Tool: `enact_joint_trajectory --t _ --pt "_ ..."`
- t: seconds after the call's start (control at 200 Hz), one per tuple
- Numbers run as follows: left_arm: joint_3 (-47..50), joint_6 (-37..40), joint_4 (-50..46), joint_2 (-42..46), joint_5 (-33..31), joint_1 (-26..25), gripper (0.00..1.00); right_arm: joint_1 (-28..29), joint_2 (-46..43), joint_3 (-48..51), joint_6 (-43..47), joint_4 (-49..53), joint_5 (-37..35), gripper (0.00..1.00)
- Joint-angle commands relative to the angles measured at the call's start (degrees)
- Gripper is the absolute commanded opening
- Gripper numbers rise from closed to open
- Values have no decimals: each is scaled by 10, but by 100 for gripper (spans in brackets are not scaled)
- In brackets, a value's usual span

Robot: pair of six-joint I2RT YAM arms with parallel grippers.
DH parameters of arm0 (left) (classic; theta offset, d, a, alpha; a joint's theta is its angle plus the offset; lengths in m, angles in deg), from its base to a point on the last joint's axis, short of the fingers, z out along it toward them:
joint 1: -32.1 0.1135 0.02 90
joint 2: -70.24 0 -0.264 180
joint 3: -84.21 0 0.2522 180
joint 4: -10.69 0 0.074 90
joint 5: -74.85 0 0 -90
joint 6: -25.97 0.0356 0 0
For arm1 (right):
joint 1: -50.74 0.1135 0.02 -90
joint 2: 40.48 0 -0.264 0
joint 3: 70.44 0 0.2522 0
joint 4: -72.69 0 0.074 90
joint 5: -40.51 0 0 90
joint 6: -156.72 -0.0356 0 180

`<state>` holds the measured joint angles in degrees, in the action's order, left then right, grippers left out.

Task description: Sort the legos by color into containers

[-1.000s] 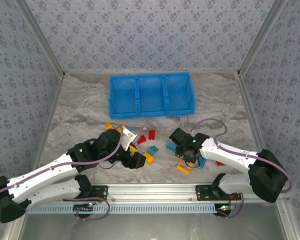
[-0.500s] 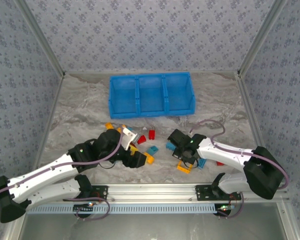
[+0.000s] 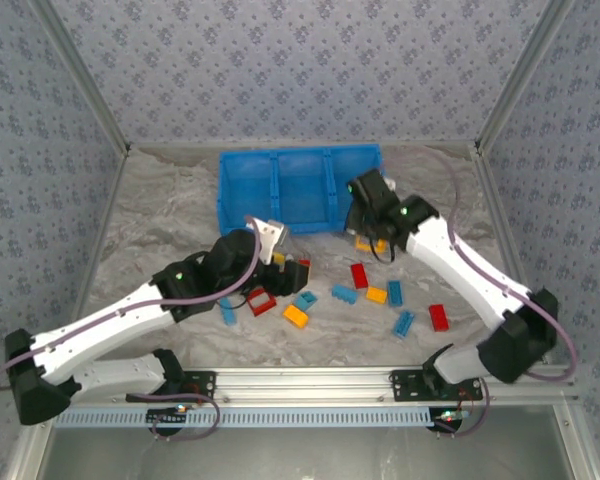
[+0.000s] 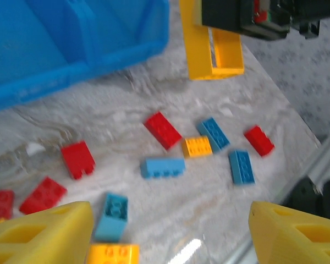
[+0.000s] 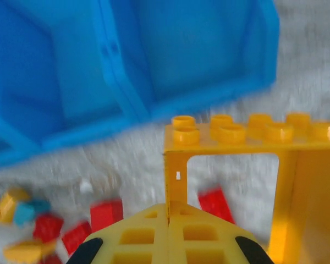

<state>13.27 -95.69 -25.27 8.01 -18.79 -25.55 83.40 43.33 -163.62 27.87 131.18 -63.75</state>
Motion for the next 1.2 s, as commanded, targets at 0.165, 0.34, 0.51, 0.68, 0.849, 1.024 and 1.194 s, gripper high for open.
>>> enact_joint_trajectory --t 0.165,0.34,0.51,0.68,0.849,1.024,1.194 --pt "-144 -9 47 -146 -115 33 74 -82 243 -224 259 -9 43 0" --pt "-175 -11 80 -198 -100 51 73 -99 374 -341 287 12 48 0" --pt "-176 -13 88 -206 -95 55 73 -108 465 -411 284 27 21 0" --pt "-158 -15 95 -198 -88 55 73 -120 519 -457 282 33 16 0" --pt "-142 -17 92 -192 -87 55 73 -130 561 -502 280 45 26 0" --pt "-134 -17 81 -188 -91 55 73 -131 590 -539 270 68 20 2" --pt "-108 -19 69 -163 -102 55 72 -128 562 -523 258 70 17 18"
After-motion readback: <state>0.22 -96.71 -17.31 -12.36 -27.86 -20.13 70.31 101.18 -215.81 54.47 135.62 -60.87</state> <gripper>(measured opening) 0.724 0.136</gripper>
